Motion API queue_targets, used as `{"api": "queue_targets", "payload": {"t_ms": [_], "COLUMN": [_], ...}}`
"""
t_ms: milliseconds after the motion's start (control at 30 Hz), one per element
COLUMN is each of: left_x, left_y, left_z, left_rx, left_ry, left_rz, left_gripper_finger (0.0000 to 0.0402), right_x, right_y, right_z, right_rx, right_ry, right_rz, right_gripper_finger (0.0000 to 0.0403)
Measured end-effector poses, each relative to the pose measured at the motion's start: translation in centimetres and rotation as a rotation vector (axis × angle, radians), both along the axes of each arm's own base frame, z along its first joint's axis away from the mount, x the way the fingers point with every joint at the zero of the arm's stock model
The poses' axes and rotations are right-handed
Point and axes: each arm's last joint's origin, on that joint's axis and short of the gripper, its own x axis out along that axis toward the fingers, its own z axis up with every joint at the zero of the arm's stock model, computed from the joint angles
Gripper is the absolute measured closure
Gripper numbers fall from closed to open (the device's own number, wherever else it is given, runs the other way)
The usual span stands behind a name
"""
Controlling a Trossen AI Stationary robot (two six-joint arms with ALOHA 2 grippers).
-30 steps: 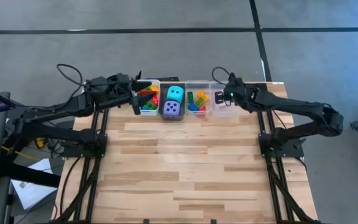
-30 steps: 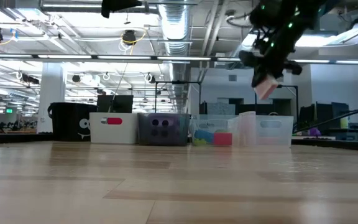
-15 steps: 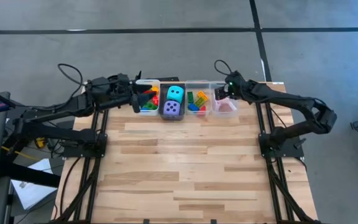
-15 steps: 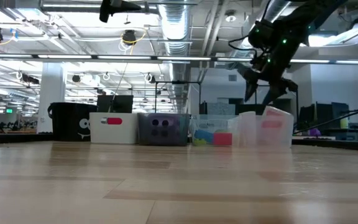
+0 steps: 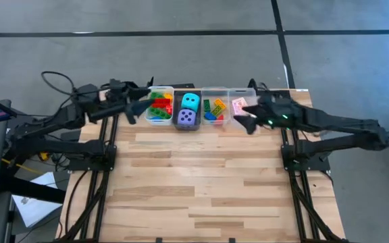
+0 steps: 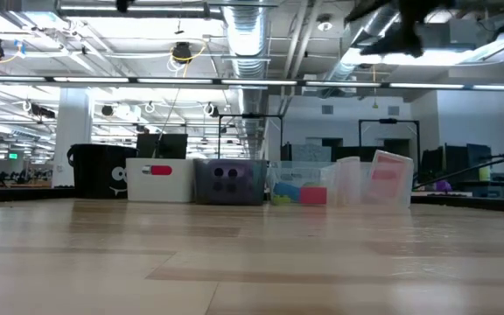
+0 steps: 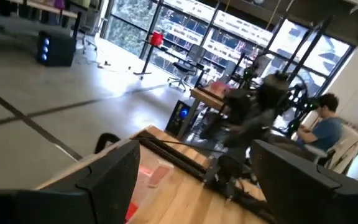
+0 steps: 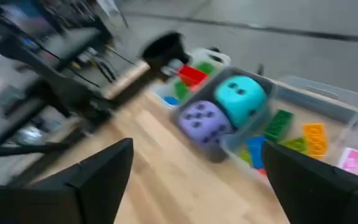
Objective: Pick & Place Toys
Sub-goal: Return to Home Position
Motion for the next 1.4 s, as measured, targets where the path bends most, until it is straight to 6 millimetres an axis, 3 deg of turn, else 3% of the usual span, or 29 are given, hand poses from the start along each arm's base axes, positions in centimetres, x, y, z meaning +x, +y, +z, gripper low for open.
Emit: {"api": "queue_targets", "payload": {"t_ms": [167, 367, 533, 733, 900, 1067, 1400], "left_x": [-2.7, -4.7, -5.0, -4.1, -2.8, -2.5, -2.4], "left_y": [-0.9, -1.5, -1.6, -1.2, -0.9, -0.6, -0.4], "left_z": [-0.5, -1.6, -4.7, -8.7, -11.3, -13.6, -15.8], "left_rx": [0.033, 0.031, -0.005, -0.076, -0.084, -0.079, -0.067], "left_ry": [0.101, 0.19, 0.222, 0.267, 0.21, 0.212, 0.216], "left_rz": [-0.011, -0.018, -0.018, 0.024, 0.03, 0.083, 0.163], "left_gripper_finger": [0.0103, 0.0103, 0.0103, 0.0103, 0.0103, 0.0103, 0.0103], "right_x": [-2.7, -4.7, -5.7, -5.9, -6.4, -7.2, -9.1], "right_y": [3.2, 4.8, 5.3, 6.1, 6.7, 7.0, 6.1], "right_z": [1.9, 2.0, 1.1, 0.4, -2.4, -6.0, -11.6], "right_rx": [0.004, 0.02, -0.006, -0.18, -0.266, -0.211, -0.196], "right_ry": [-0.145, -0.137, -0.021, 0.105, 0.185, 0.105, -0.03], "right_rz": [0.005, 0.082, 0.133, 0.287, 0.398, 0.499, 0.456], "right_gripper_finger": [0.0072, 0.0084, 0.0085, 0.0085, 0.0085, 0.0085, 0.0085]}}
